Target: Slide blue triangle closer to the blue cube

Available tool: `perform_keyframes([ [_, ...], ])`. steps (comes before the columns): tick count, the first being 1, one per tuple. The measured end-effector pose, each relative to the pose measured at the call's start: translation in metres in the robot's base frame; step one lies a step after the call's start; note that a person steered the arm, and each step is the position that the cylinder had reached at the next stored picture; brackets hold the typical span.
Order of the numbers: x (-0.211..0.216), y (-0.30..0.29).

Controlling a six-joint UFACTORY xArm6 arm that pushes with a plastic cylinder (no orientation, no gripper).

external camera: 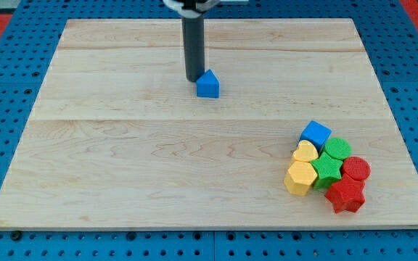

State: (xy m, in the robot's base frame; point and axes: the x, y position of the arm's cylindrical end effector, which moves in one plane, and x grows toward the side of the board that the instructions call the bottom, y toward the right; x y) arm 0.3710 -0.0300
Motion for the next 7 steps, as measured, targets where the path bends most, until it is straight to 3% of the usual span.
perform_keyframes([
  [1, 0.039, -0.008],
  [3, 0.025, -0.036],
  [5, -0.017, -0.012],
  [7, 0.003, 0.004],
])
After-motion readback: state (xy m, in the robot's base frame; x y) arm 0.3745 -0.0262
